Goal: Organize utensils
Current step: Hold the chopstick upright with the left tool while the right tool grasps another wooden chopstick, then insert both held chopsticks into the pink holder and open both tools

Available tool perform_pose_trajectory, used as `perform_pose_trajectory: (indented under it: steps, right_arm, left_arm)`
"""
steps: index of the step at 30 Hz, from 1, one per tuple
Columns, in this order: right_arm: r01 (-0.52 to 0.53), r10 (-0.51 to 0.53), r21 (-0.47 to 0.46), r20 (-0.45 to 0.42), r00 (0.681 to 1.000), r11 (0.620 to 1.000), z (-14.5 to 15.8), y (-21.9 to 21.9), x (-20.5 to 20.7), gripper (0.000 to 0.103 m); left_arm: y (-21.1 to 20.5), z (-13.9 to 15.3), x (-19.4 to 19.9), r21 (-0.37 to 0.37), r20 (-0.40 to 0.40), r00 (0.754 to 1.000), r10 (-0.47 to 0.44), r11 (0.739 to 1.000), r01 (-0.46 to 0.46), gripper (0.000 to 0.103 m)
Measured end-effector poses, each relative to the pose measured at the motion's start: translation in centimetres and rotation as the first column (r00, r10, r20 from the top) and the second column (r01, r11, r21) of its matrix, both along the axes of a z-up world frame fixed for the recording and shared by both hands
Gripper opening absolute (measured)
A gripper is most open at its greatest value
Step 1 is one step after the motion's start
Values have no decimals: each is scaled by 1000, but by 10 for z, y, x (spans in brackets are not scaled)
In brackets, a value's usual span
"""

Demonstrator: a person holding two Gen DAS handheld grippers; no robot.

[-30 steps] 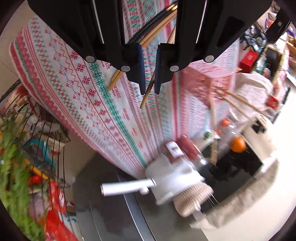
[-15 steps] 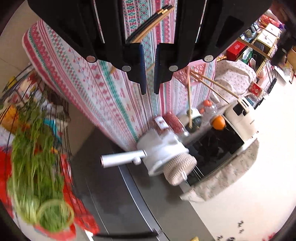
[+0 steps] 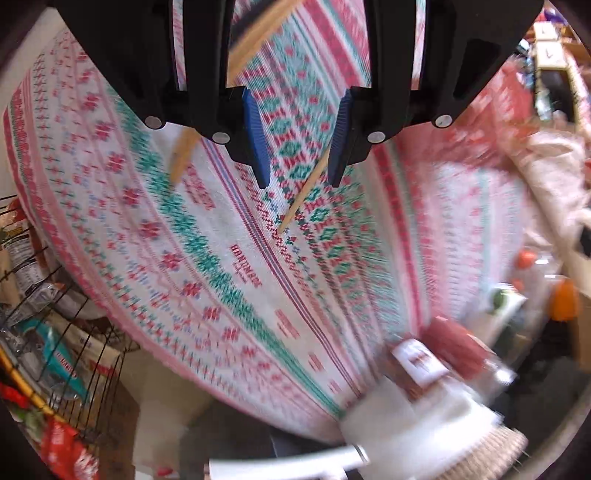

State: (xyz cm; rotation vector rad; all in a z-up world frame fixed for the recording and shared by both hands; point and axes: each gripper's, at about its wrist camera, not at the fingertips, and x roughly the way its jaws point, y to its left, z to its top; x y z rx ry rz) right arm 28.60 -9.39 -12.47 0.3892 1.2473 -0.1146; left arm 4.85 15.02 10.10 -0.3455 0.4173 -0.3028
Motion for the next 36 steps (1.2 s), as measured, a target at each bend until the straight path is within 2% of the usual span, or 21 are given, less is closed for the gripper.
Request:
perform_pose_trajectory:
  steps: [2,3,4,5,6,7,10,11,13,15,18,24,30,36]
  right_arm:
    - [18,-19,-26,-42,999,1000,-17,6,10,36]
    - [24,-24,-66,0,1000,998,-13,9,11,44]
    - [9,-11,-85,-23,1000,996,-18,13,12,40]
    - [0,-1,-107,-4,1000,994,-17,16,11,32]
    - [-18,19,-147,5,1000,989,-18,19,7,17]
    - [-23,26,-147,22,999,989,-18,18,3,14]
    - [-4,8,-59,67,998,998,-21,0,-7,6]
    - [4,-5,15,73,997,1000,-22,-12,-12,6]
    - [9,-17,72,106,994,997,-15,-25,-20,6]
    - [-10,-12,122,180,984,992,3,-34,-34,6]
    - [-48,7,145,268,963,988,34,-43,-57,6]
    - [-148,92,93,445,891,985,110,-48,-118,6]
    - [-205,151,41,537,830,978,169,-60,-160,6]
    - [-232,160,39,612,774,972,219,-68,-165,6]
  left_arm:
    - [5,1,-1,-4,0,1000,-2,1000,2,4]
    - [8,2,-3,-5,2,1000,1,1000,-1,4]
    - [9,2,-3,-6,4,1000,5,1000,-5,4]
    - [12,3,-5,-9,8,1000,10,1000,-10,4]
    - [14,4,-6,-13,12,1000,12,1000,-12,4]
    - [16,5,-7,-19,16,1000,16,1000,-16,4]
    - [19,7,-10,-21,20,1000,24,999,-24,4]
    - [19,6,-10,-21,18,999,29,999,-29,4]
    - [19,6,-10,-21,14,999,36,999,-35,4]
    - [18,6,-11,-17,16,999,48,999,-48,4]
    - [16,8,-13,-15,22,998,63,998,-63,4]
    - [11,10,-16,-2,21,995,98,995,-98,4]
    - [2,18,-12,20,32,990,135,991,-136,4]
    - [-8,36,12,78,64,979,192,977,-196,4]
